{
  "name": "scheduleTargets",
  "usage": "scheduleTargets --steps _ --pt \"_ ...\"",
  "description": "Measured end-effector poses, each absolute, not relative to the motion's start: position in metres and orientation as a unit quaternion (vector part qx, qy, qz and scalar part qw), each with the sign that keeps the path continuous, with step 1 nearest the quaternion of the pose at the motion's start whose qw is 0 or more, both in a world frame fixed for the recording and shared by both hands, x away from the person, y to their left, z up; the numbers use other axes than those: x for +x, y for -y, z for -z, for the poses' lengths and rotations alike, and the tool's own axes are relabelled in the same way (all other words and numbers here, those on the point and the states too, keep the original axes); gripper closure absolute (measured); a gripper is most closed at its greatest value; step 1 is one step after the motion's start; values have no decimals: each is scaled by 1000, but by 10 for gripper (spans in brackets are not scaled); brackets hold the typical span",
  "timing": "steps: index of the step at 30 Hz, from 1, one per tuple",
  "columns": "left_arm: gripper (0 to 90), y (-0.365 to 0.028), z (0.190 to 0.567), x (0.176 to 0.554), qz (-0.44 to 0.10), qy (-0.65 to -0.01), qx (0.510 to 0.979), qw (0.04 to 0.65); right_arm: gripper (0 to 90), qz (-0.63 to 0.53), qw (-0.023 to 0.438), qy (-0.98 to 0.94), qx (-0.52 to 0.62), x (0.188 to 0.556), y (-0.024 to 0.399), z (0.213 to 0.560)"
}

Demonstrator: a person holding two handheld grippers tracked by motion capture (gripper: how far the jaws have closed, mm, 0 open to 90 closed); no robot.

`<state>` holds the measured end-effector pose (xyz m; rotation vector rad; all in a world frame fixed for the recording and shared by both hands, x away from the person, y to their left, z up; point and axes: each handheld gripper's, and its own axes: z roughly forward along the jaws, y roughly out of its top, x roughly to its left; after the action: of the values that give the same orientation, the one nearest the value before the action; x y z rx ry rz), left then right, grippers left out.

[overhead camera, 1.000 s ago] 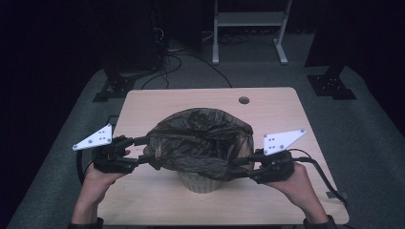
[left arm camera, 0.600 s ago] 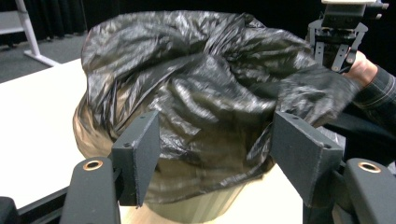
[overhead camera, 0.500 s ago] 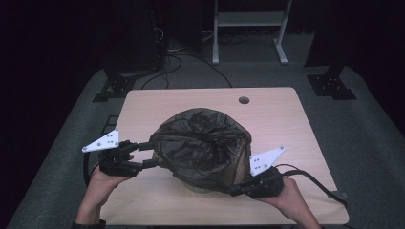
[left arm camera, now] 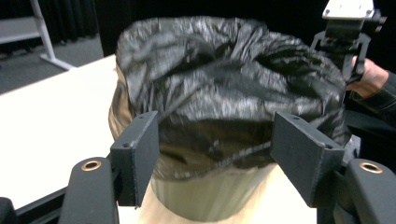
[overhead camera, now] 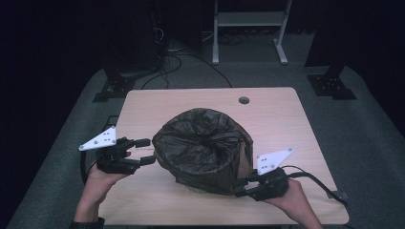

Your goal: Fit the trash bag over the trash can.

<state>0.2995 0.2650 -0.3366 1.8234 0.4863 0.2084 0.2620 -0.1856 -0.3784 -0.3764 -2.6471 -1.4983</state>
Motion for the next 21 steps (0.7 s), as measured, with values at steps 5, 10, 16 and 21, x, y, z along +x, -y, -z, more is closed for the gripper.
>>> scheduleTargets --steps 5,10,16,21 --pt "309 -264 330 311 -101 -205 777 586 593 524 -20 841 -135 263 211 348" --pt "309 -263 337 323 -95 -208 782 579 505 537 -85 821 -172 287 226 330" --pt "322 -263 348 328 -85 -195 799 562 480 536 -91 817 -192 314 228 330" --pt "532 -260 352 331 -72 -177 810 555 506 532 -89 819 -197 324 227 334"
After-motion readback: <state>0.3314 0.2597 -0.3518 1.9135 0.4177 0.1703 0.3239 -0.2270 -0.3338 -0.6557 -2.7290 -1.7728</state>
